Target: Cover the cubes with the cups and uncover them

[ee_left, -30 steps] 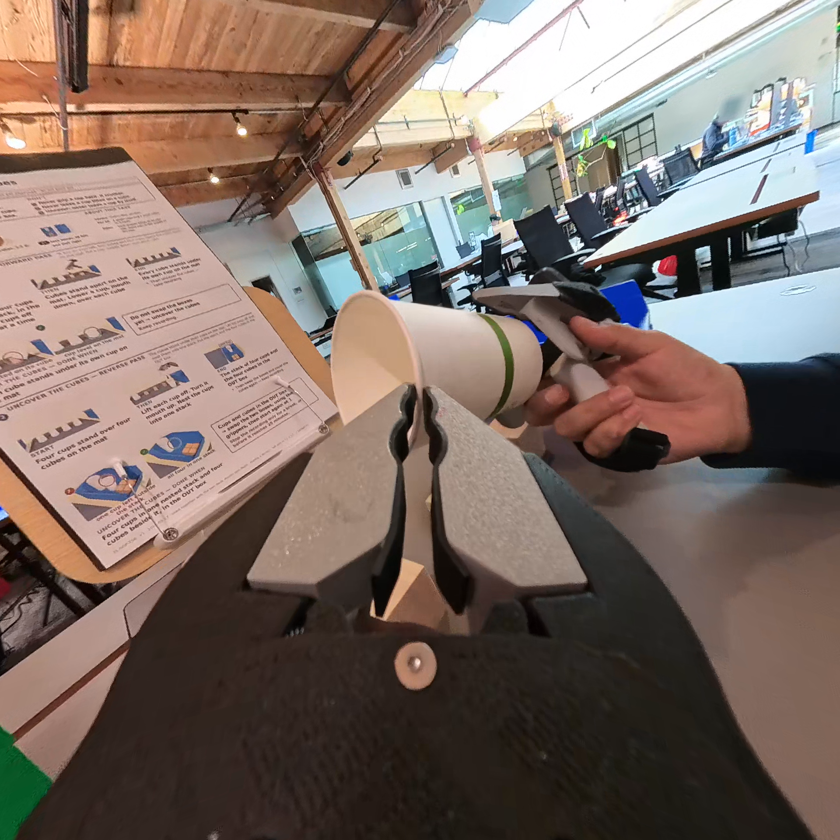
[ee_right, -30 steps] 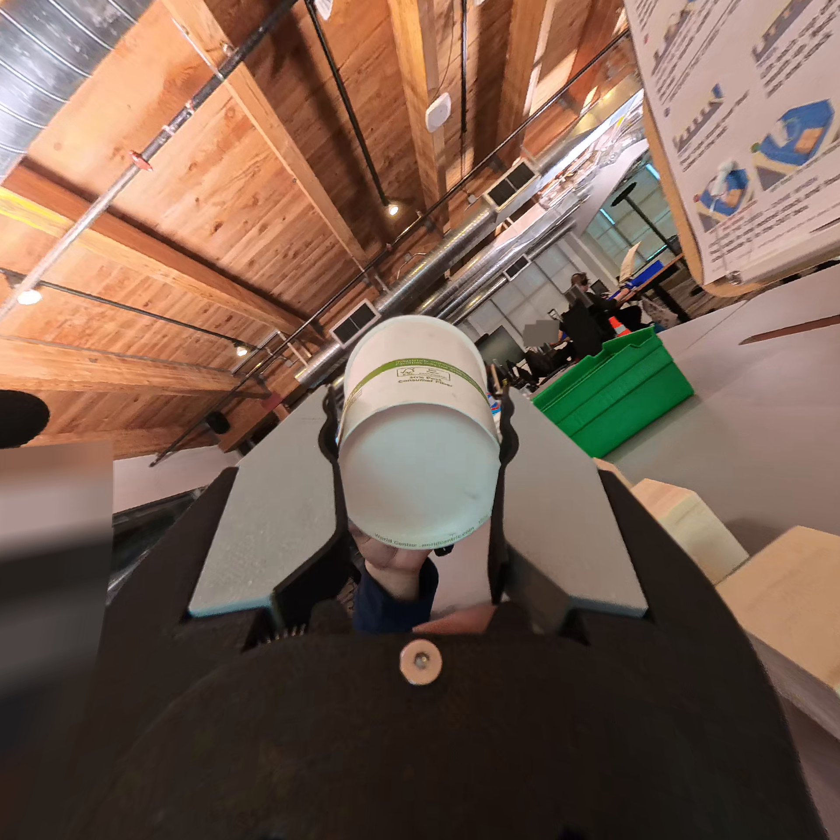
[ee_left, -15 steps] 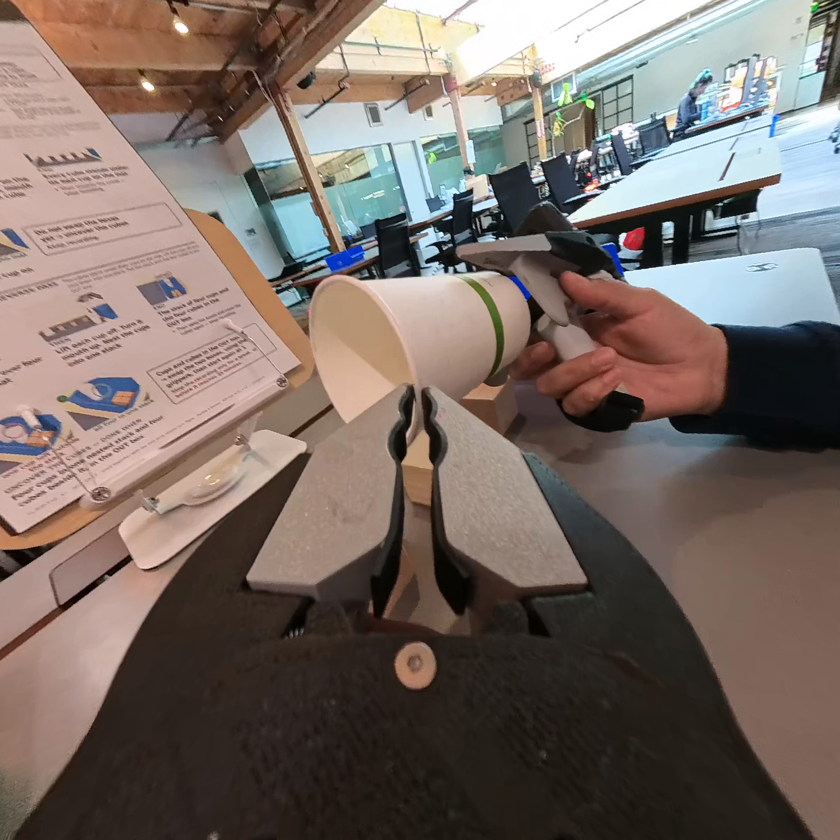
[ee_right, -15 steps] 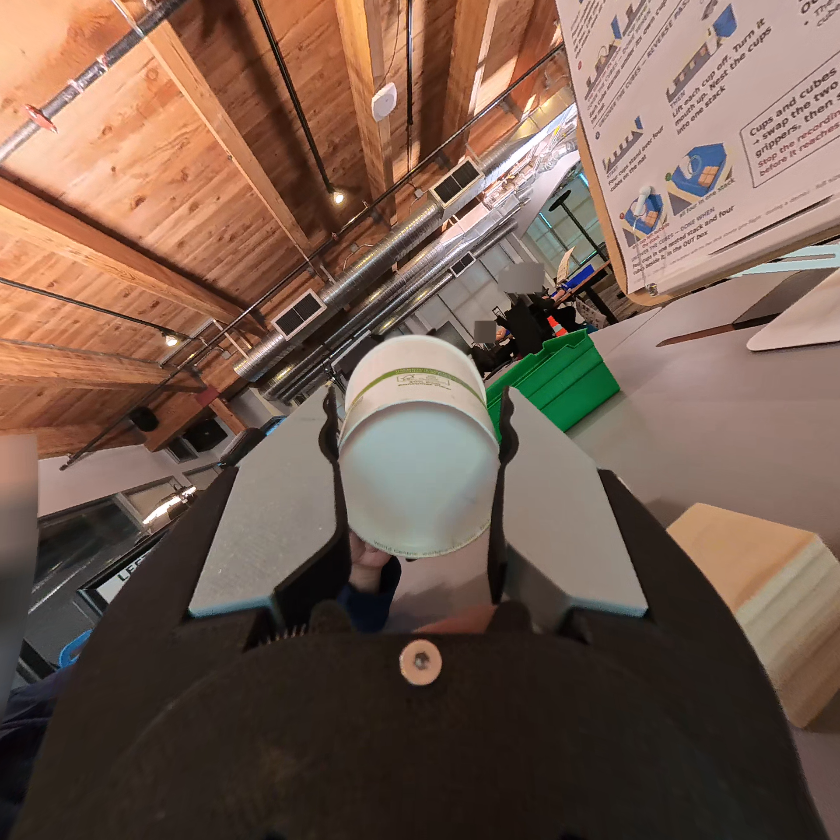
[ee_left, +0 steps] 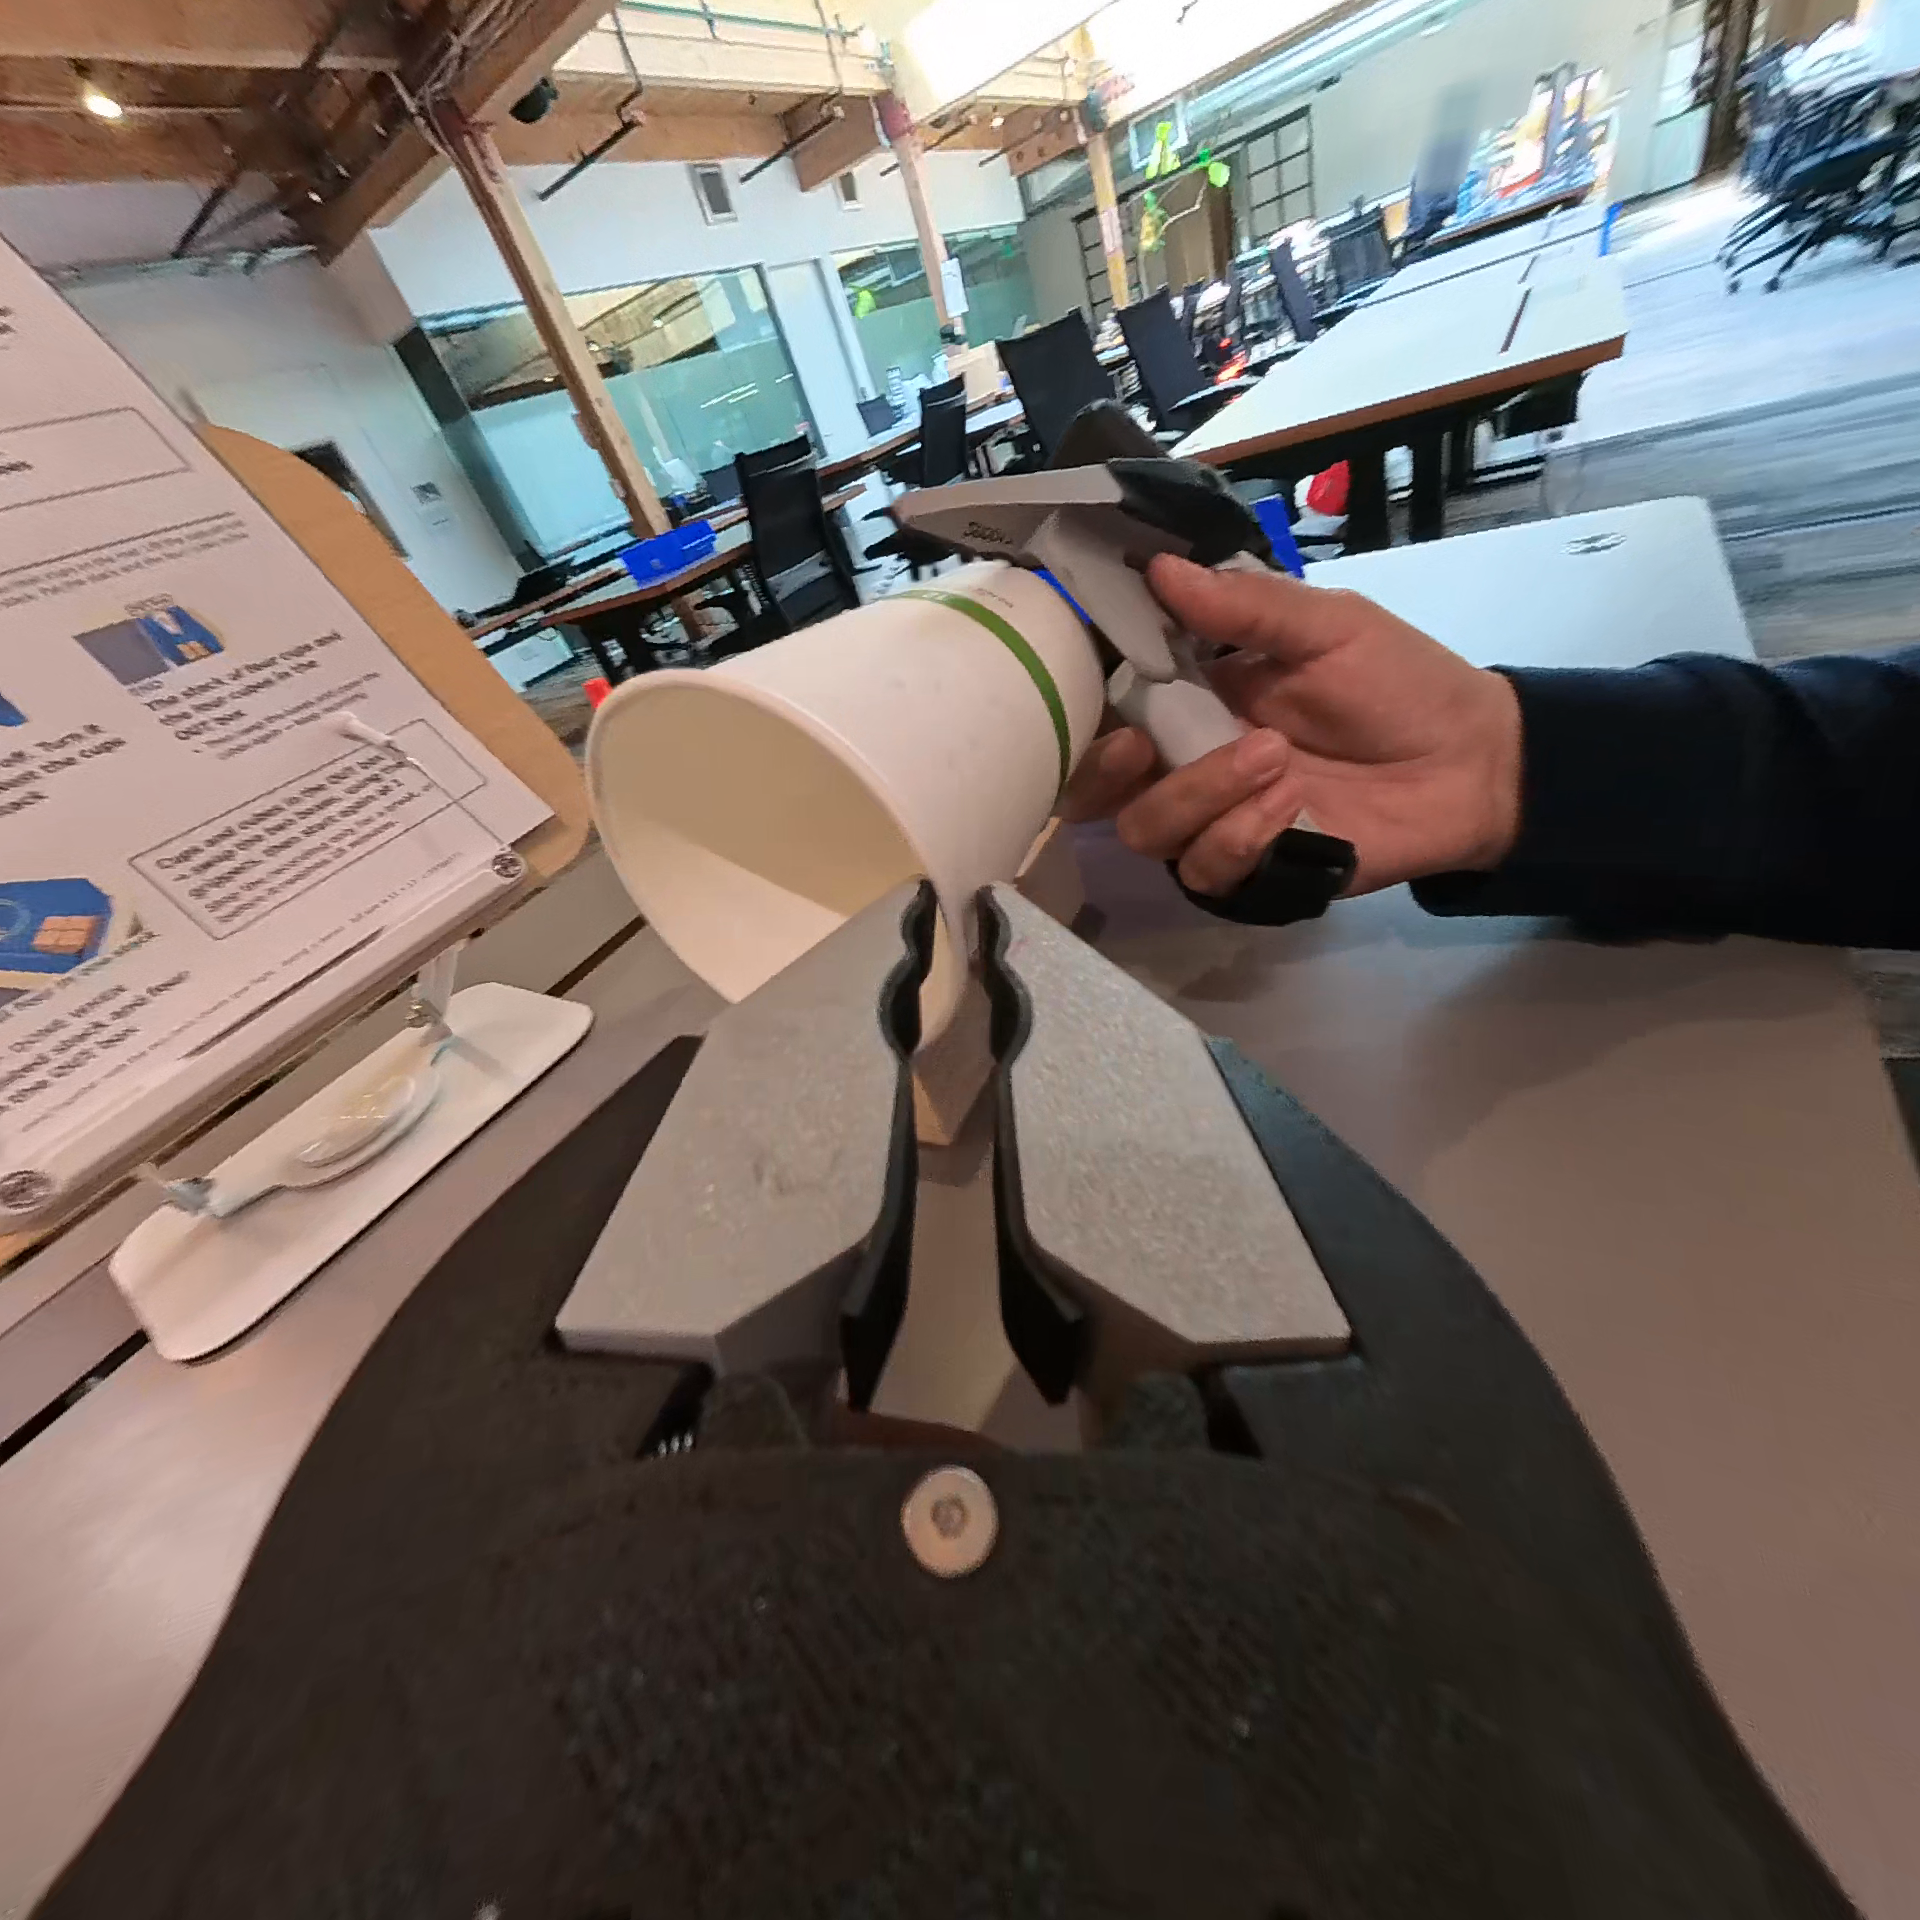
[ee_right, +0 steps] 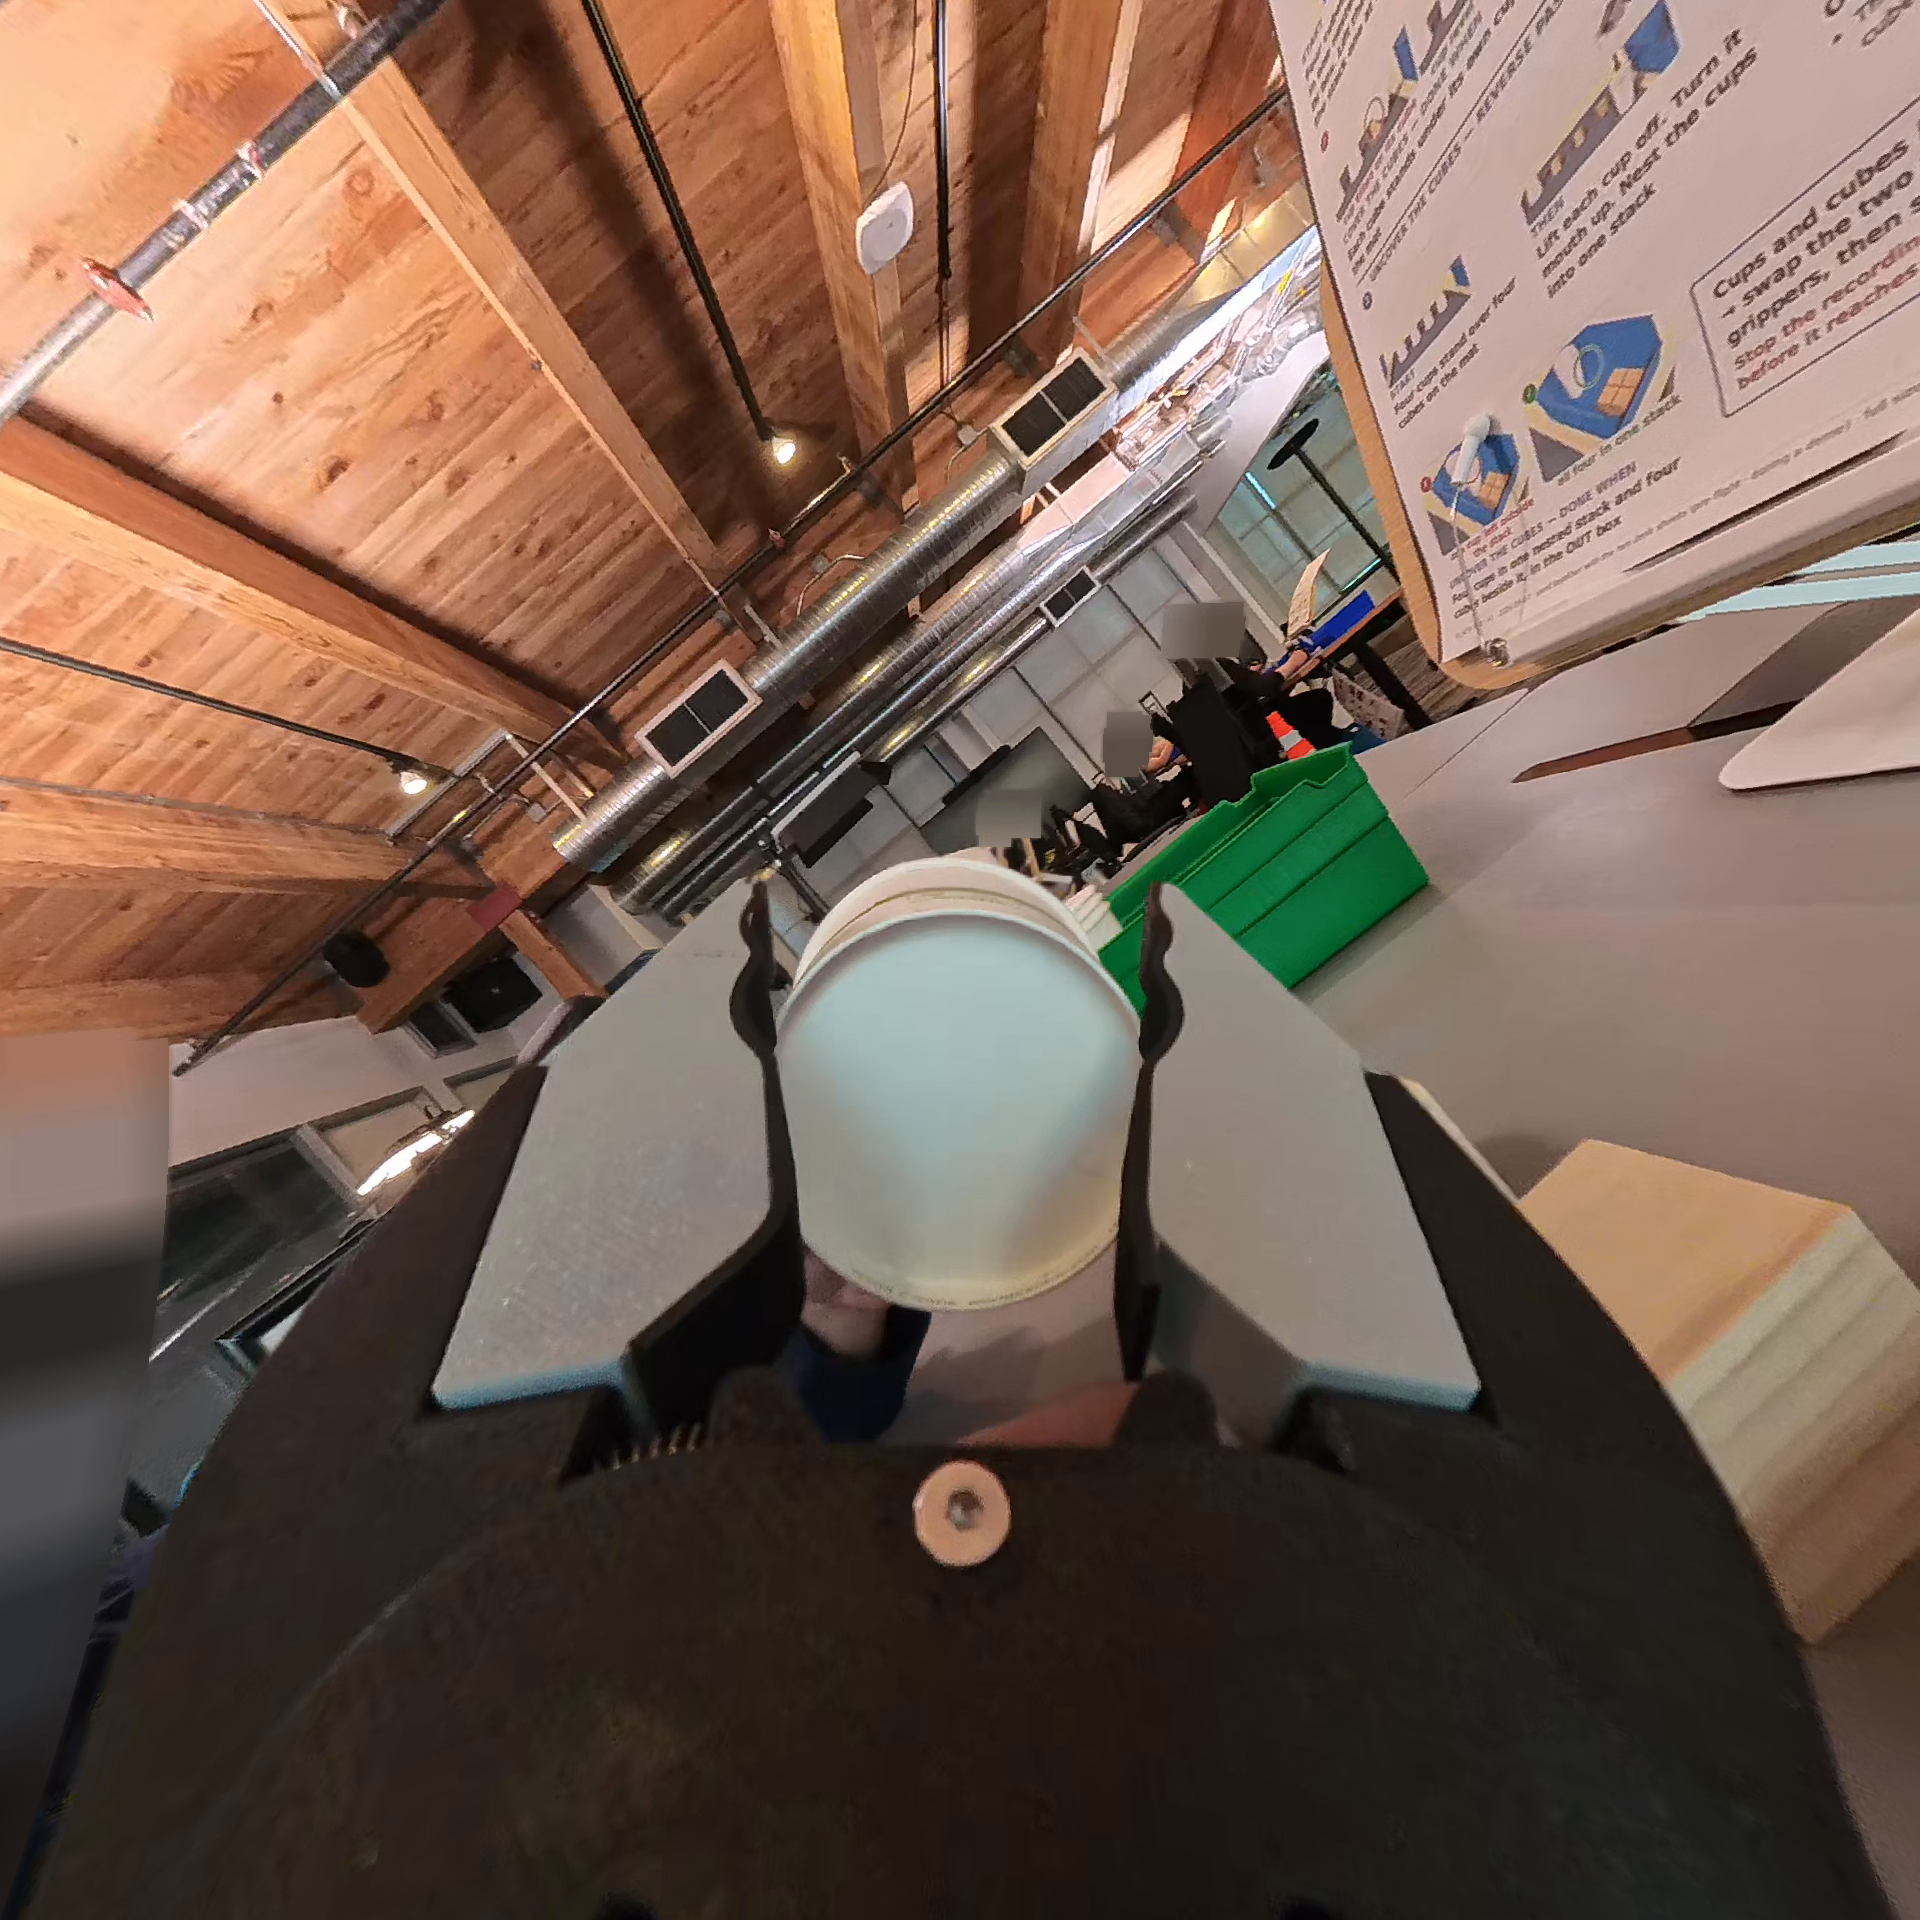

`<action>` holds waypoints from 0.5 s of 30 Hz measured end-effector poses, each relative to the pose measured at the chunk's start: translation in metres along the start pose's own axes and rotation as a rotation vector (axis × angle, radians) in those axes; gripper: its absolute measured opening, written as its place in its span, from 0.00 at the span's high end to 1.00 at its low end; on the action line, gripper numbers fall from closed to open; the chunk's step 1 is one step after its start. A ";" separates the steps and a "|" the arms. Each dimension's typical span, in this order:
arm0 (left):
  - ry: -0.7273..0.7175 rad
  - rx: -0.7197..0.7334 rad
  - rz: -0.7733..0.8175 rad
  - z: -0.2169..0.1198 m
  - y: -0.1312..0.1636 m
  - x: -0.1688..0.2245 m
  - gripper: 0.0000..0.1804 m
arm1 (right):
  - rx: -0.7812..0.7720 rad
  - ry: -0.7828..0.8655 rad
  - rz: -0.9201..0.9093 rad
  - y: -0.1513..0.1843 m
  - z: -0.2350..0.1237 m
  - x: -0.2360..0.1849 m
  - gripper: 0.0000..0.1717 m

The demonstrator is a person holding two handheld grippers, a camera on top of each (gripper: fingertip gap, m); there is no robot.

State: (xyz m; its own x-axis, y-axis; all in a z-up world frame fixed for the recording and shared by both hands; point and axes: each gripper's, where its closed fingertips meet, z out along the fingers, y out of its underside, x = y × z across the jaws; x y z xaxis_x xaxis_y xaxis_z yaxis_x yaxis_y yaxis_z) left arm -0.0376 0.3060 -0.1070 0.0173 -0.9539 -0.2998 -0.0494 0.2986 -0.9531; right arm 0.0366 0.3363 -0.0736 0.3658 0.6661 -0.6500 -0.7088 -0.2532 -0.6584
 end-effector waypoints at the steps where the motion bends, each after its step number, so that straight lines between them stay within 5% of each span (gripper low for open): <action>1: 0.019 0.006 -0.018 0.000 -0.001 0.002 0.98 | -0.005 -0.009 0.006 0.000 0.000 -0.001 0.60; 15: -0.118 0.283 0.028 -0.014 -0.041 -0.011 1.00 | -0.053 -0.115 0.015 0.010 0.007 -0.022 0.53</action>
State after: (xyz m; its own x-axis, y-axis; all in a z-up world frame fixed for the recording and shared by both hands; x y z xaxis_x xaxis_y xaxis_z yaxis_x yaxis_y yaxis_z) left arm -0.0500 0.3040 -0.0636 0.1364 -0.9397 -0.3135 0.2285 0.3378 -0.9131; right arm 0.0173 0.3237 -0.0635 0.2816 0.7375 -0.6138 -0.6793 -0.2985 -0.6704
